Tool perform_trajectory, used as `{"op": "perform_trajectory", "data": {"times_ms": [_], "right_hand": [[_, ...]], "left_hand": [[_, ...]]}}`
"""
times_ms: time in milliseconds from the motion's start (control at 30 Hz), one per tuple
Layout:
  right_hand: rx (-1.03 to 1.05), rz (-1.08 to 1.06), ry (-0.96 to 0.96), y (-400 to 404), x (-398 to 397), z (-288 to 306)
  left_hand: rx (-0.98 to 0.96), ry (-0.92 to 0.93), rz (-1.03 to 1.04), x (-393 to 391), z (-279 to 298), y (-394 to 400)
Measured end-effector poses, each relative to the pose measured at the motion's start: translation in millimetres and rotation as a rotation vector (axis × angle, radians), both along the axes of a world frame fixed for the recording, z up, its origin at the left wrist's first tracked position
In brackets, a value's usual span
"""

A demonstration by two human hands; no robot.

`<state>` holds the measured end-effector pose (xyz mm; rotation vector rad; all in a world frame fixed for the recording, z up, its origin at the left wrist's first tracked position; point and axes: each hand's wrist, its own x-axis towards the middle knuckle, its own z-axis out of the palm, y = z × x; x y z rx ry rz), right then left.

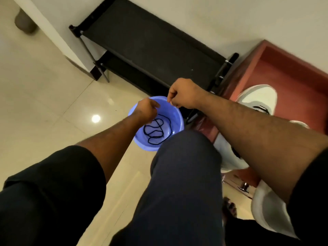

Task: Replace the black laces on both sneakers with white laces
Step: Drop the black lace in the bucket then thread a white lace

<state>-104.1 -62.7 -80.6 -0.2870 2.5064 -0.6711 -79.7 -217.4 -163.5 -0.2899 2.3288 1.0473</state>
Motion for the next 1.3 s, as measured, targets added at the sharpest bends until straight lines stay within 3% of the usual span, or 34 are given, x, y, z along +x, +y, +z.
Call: {"op": "perform_trajectory", "data": {"times_ms": [233,467,700,967,1167,1300], "right_hand": [[-0.071,-0.208,0.304,102,41,86],[-0.41,-0.622,0.545,240,97,155],[-0.102,-0.801,0.54,385,163,149],[0.111,-0.823,0.388,464,173,83],[0.318,-0.742,0.274,475,135,34],[0.57,-0.63,0.058,478,122,19]], "left_hand": [[0.11,0.259,-0.119,-7,96,89],[0.112,0.571,-0.401,15,182,222],[0.121,0.559,-0.723,47,183,363],[-0.04,0.53,-1.068,57,131,453],[-0.062,0.657,-1.08,45,99,465],[-0.024,0.651,-1.046,42,91,465]]}}
